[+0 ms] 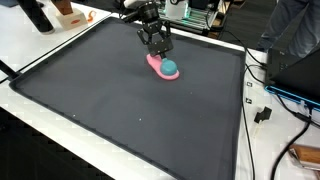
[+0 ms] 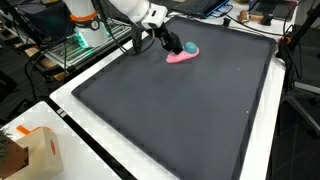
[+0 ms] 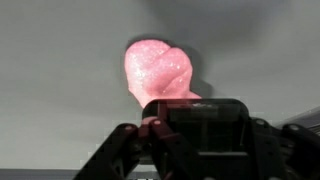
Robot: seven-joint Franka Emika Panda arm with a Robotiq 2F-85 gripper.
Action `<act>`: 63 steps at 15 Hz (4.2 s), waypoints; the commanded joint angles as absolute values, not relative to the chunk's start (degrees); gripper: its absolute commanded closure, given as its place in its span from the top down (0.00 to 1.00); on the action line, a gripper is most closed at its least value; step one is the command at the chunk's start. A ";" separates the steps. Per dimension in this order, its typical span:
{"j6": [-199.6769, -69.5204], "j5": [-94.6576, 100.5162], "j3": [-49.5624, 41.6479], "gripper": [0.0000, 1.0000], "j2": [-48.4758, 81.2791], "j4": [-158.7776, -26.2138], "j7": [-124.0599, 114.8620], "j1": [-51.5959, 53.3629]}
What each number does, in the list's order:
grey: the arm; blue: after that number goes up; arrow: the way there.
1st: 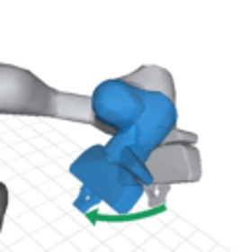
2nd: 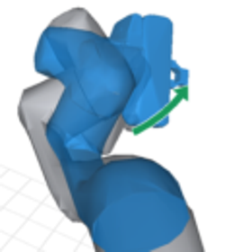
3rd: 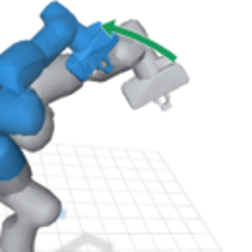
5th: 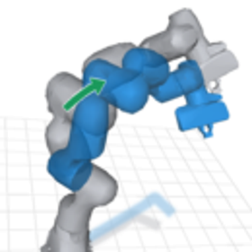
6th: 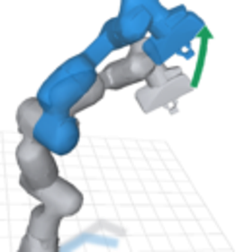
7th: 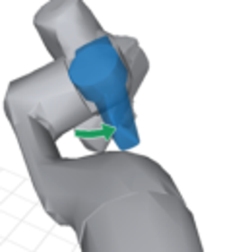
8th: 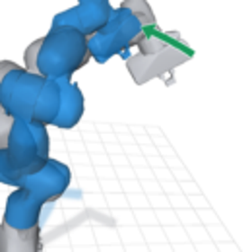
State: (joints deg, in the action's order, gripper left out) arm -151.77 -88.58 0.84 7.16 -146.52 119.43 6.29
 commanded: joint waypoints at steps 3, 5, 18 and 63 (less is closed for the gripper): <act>-152.47 -89.92 0.61 0.35 9.71 -146.00 120.34 6.03; -152.28 -90.16 0.66 0.35 9.02 -145.94 120.58 6.04; -154.69 -84.97 1.78 0.35 3.90 -146.48 110.92 7.72; -121.03 -2.44 12.23 0.60 -7.81 -122.73 -15.70 8.69</act>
State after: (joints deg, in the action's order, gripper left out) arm -121.21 -2.53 12.69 -7.85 -122.86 -15.64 8.21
